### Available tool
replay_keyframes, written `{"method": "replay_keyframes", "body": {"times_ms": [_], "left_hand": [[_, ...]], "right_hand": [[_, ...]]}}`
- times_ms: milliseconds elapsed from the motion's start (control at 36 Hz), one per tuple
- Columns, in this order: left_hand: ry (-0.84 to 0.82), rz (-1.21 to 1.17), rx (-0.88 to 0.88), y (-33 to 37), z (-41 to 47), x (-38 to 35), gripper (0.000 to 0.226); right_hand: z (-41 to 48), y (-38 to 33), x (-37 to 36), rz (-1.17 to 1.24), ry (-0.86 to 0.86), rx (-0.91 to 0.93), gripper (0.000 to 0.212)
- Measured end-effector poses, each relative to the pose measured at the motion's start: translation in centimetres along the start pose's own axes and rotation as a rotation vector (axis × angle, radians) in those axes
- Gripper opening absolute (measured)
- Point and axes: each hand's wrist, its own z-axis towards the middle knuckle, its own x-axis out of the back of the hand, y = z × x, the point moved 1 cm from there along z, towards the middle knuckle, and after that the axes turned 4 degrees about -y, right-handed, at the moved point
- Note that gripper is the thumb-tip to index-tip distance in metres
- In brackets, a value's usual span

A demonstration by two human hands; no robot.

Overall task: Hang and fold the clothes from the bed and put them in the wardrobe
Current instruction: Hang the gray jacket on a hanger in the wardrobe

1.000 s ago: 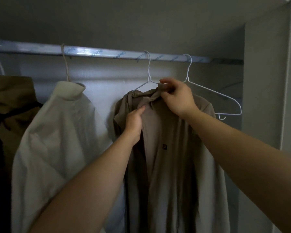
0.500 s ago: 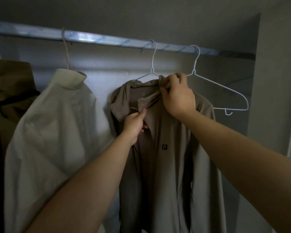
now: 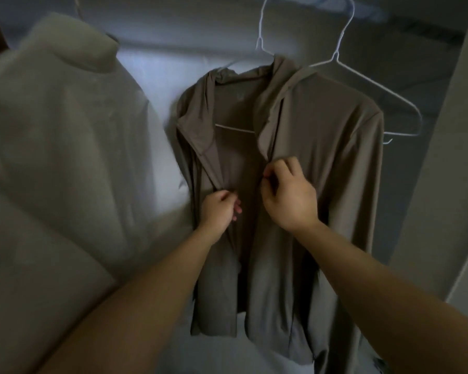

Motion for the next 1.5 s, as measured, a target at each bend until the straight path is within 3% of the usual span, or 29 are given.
{"method": "replay_keyframes", "body": {"times_ms": [333,556,639,722,889,972,1083,1167,1222,1361,1444,1500], "left_hand": [[-0.087,0.183,0.226,-11.9,-4.8,-1.1,0.04],[-0.081,0.159,0.583,-19.9,-8.7,-0.6,0.037],[-0.057,0.145,0.746,-22.0,-10.6,-0.3,0.036],[-0.096,0.116,0.903,-23.5,-12.0,-0.4,0.032],[-0.038,-0.162,1.164,-27.1,-13.9,-0.6,0.015],[0.089,-0.415,1.213,-28.8,-14.5,-0.7,0.011],[0.188,-0.534,1.1,-30.8,-14.5,-0.9,0.016],[0.268,-0.689,1.039,-31.9,-14.8,-0.1,0.015],[0.253,-0.713,1.032,-32.4,-15.1,0.3,0.015],[0.195,-0.737,1.112,-33.4,-16.6,0.7,0.016],[0.152,-0.705,1.153,-33.8,-17.9,0.4,0.03],[0.125,-0.652,1.159,-34.1,-19.0,0.0,0.028]], "right_hand": [[-11.7,3.0,-8.2,0.193,-0.535,-0.434,0.019],[-18.3,5.4,-12.7,0.324,-0.778,-0.681,0.019],[-21.1,6.0,-14.0,0.353,-0.945,-0.796,0.023],[-23.6,6.5,-14.7,0.415,-1.087,-0.971,0.02],[-28.4,7.7,-16.1,0.611,-1.306,-1.565,0.033],[-30.7,8.2,-16.9,0.813,-1.2,-1.862,0.05],[-32.8,8.0,-18.3,1.019,-0.835,-2.135,0.05],[-33.8,7.9,-19.5,1.252,-0.444,-2.128,0.033],[-34.5,7.8,-20.0,1.291,-0.295,-2.053,0.035],[-36.0,7.5,-20.0,1.331,-0.239,-1.96,0.028],[-37.0,7.8,-19.6,1.303,-0.276,-1.917,0.023],[-37.3,7.9,-19.0,1.247,-0.323,-1.888,0.022]]}}
